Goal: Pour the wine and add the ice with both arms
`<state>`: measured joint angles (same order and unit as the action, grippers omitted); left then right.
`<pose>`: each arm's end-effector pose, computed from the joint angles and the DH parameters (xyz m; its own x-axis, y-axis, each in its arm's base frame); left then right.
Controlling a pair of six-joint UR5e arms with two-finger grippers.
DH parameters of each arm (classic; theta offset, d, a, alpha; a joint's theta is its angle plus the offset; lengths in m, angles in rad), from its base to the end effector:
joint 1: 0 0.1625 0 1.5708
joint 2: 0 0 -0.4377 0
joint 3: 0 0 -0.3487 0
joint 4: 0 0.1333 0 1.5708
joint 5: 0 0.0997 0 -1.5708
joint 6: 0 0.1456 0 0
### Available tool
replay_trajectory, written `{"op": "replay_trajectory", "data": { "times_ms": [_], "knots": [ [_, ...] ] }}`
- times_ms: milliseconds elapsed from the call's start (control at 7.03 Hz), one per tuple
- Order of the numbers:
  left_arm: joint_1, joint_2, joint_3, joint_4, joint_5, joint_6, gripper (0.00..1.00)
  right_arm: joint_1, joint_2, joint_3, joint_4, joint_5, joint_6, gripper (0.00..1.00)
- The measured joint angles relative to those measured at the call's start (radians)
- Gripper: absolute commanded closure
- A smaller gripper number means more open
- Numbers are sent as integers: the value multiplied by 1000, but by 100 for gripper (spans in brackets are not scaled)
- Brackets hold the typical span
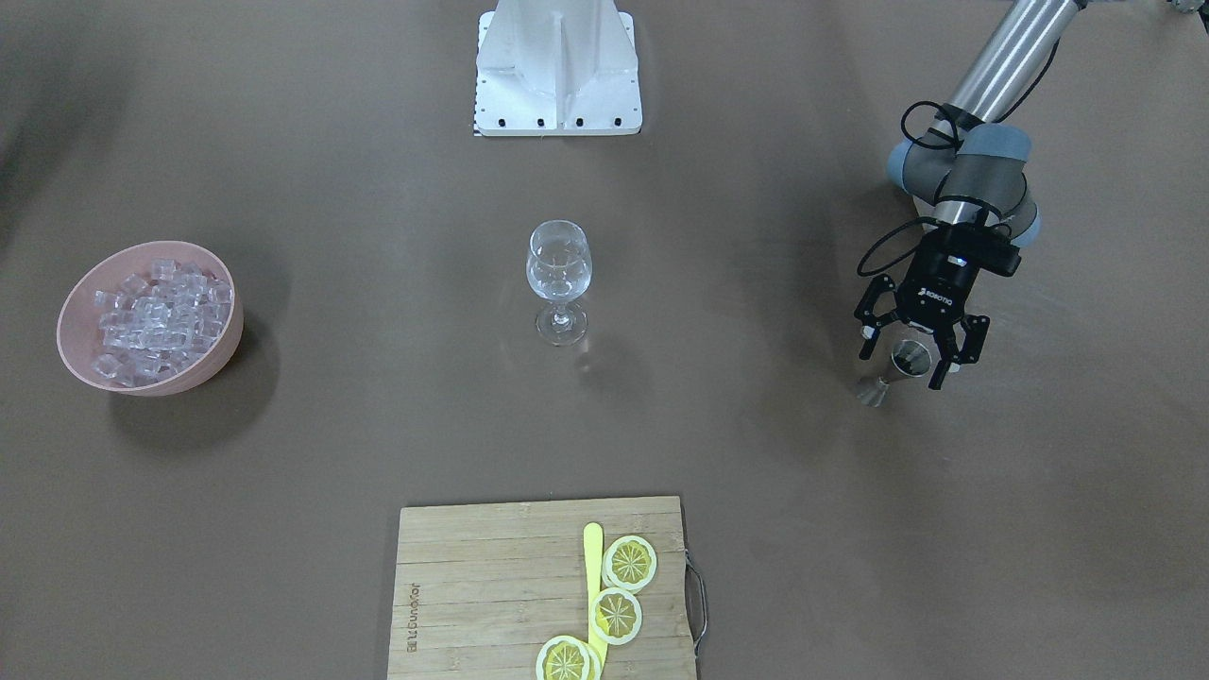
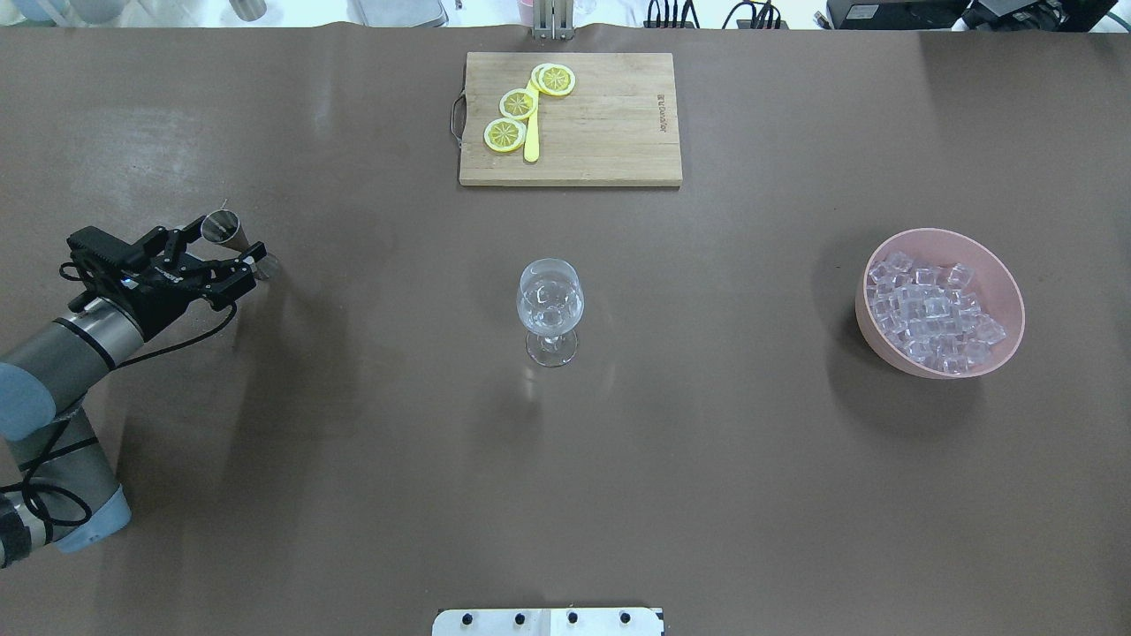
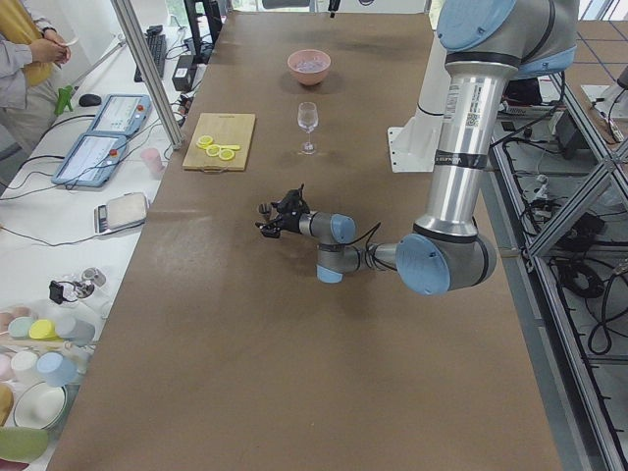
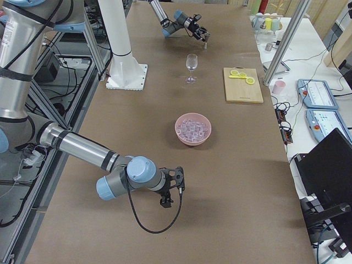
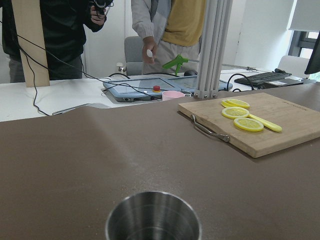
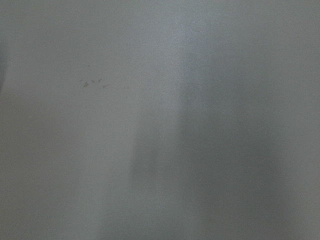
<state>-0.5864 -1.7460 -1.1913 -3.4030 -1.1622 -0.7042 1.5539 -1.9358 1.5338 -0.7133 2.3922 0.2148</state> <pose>0.3485 -0.4610 0.5571 0.6081 0.4357 -0.6636 0.5789 0.3287 0.7462 0.0217 -0.2982 0.7530 0.6634 -0.1345 0.7361 -0.1292 0.9484 0.2897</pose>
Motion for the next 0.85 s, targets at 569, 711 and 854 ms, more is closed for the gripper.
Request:
{"op": "replay_trajectory", "data": {
  "times_ms": [569,711,854],
  "knots": [
    [5,-25,20,22,15,1,50,0,0,-1,0,-1,0,0],
    [4,-26,24,22,11,1,71,0,0,-1,0,-1,0,0],
    [2,-25,25,21,6,0,87,0,0,-1,-1,-1,1,0]
  ]
}}
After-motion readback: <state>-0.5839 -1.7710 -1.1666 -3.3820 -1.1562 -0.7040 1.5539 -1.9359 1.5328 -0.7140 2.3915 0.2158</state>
